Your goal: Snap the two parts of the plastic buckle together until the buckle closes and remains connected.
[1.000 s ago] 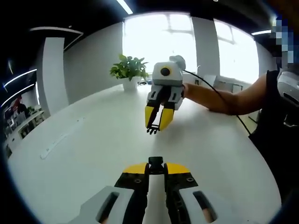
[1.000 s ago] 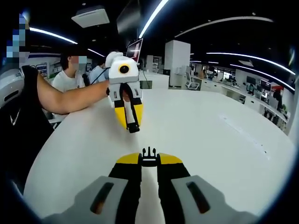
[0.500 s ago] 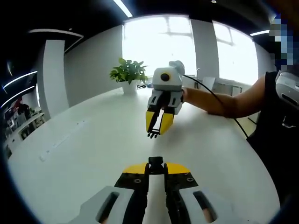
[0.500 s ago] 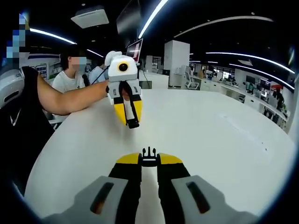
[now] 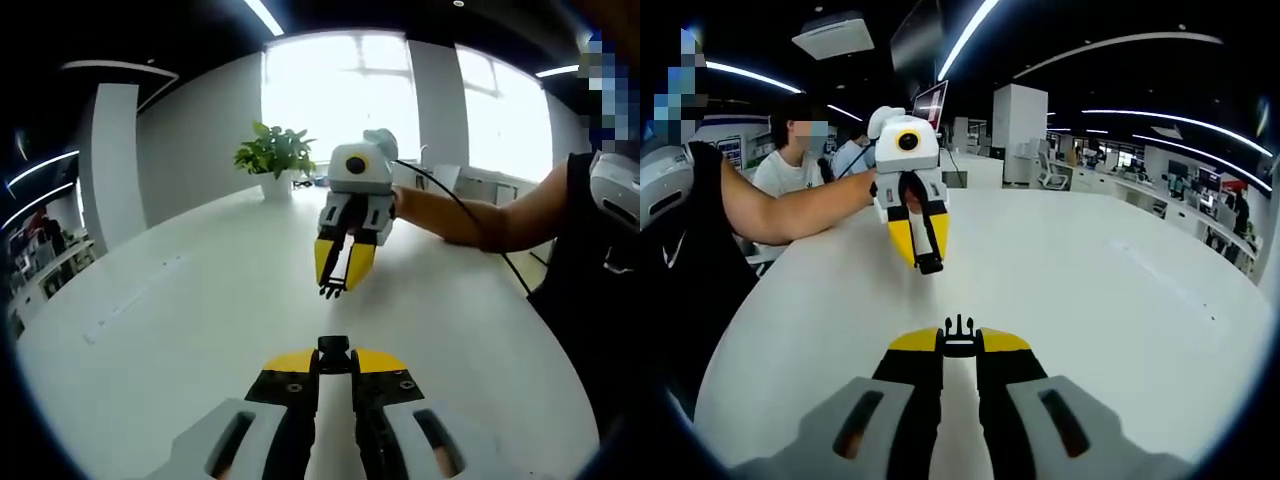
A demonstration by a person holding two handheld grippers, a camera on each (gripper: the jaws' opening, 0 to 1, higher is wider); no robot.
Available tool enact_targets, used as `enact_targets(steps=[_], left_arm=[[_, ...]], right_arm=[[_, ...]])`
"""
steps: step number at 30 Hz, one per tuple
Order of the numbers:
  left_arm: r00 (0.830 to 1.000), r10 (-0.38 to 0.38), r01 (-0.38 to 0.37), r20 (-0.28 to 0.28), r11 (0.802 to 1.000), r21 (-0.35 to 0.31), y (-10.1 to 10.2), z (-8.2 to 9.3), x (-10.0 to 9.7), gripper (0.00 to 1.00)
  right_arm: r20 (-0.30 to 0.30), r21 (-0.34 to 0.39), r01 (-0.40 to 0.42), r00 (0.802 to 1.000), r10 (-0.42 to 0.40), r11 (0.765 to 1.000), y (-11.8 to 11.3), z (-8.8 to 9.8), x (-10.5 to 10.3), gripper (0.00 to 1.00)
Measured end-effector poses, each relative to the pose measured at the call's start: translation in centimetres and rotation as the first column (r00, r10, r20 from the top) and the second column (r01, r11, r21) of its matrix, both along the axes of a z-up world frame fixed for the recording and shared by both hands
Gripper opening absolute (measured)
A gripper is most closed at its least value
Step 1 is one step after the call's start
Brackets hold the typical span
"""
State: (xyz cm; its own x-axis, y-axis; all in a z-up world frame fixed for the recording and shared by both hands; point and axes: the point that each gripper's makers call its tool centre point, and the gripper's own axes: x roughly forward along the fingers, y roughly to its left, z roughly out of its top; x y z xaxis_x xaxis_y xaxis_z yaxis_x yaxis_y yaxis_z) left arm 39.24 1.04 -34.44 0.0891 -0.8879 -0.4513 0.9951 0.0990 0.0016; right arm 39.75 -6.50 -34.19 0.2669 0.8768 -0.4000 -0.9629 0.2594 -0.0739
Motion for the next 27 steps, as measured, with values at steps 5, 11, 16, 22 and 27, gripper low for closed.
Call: enact_targets(steps=[5,11,16,22,27], left_arm=[[1.0,-0.007,0.007,-0.003,1.0,0.015,-0.3,-0.5,-0.2,0.11],[1.0,-0.012,0.012,-0.006,1.0,0.01,-0.2,-0.3,-0.3,0.11],[1.0,-0.019,0.019,-0.006,1.0,0.017,-0.3,-0.3,-0.6,0.11],[1.0,-0.017,0.017,-0.008,1.0,0.018,-0.1,-0.4,-1.0,0.11],[1.0,-0.016,0.016,-0.006,1.0,0.016,-0.2,-0.3,-1.0,0.11]], right_arm=[[-0.002,0.007,0.006,1.0,-0.006,1.0,-0.2,0.1,0.0,0.11],[-0.009,0.006,-0.007,1.0,0.007,1.0,0.0,0.0,-0.3,0.11],[-0.008,0.003,-0.012,1.0,0.012,1.0,0.1,0.1,-0.4,0.11],[-0.003,0.006,-0.015,1.0,0.015,1.0,0.1,0.4,-0.5,0.11],[-0.009,0.006,-0.015,1.0,0.015,1.0,0.1,0.2,-0.9,0.11]])
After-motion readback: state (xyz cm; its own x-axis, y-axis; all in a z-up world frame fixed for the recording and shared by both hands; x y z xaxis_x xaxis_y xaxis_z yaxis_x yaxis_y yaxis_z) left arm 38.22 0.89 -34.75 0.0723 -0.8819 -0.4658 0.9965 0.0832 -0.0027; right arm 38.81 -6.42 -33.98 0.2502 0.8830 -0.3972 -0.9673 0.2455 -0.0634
